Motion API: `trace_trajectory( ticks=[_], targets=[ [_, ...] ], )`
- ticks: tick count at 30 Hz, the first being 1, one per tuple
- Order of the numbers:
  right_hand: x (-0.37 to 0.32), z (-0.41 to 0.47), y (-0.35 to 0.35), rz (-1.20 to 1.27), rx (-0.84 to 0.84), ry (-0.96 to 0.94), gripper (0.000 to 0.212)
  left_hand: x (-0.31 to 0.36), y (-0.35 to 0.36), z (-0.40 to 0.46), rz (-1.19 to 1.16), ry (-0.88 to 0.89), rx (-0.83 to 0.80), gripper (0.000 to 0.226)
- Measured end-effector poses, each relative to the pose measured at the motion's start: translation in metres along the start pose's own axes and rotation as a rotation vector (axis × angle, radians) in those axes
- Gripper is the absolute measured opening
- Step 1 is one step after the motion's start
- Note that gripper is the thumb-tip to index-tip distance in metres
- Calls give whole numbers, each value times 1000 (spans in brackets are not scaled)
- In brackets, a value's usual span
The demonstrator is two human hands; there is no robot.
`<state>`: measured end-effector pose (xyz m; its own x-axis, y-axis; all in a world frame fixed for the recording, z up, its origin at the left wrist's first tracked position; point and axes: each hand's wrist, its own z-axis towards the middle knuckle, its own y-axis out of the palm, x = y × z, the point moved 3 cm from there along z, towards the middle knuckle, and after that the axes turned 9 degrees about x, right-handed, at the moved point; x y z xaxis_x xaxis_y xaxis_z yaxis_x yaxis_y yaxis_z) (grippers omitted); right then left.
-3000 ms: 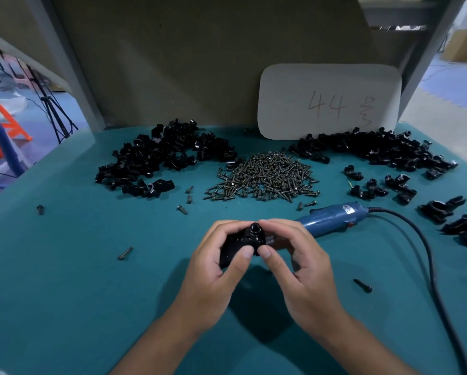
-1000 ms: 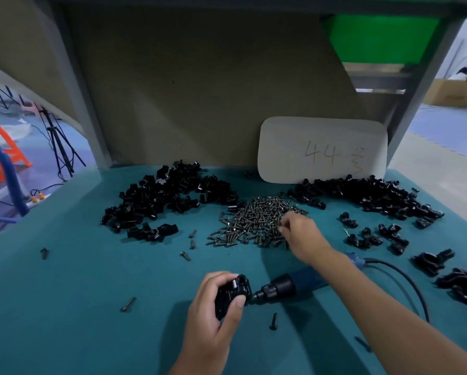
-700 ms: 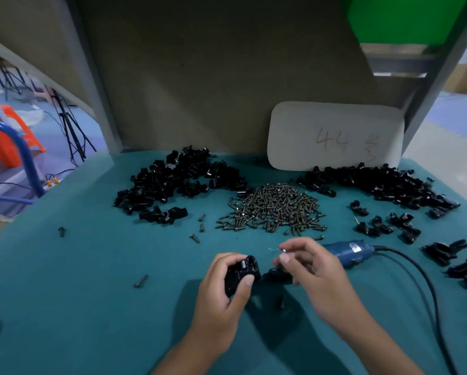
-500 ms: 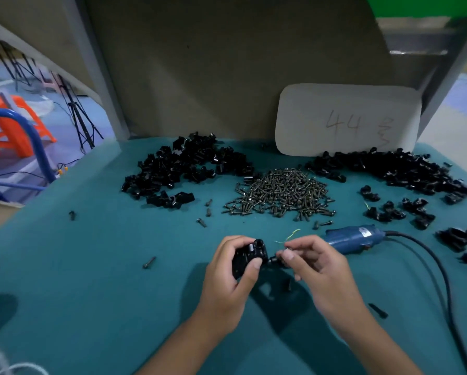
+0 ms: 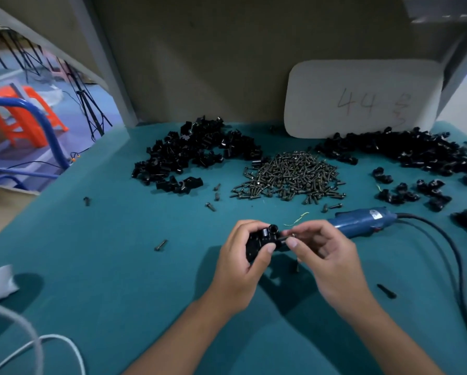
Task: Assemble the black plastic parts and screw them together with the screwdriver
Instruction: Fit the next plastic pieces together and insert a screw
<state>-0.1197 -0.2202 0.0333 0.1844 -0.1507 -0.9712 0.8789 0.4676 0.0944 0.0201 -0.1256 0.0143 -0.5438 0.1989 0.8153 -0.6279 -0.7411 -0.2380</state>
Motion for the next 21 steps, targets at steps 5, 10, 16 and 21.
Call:
trace_trajectory(
  ticks=[5,10,16,21],
  targets=[
    [-1,0,1,-51,15,-24,11,1,1,0,7,4,-23,23],
    [0,0,2,13,26,-18,13,0,1,0,-5,21,-25,23],
    [2,0,2,86,31,20,20,2,1,0,-43,-16,-26,22],
    [1,0,2,28,40,-22,16,-1,0,0,-95,-69,-35,23]
  ],
)
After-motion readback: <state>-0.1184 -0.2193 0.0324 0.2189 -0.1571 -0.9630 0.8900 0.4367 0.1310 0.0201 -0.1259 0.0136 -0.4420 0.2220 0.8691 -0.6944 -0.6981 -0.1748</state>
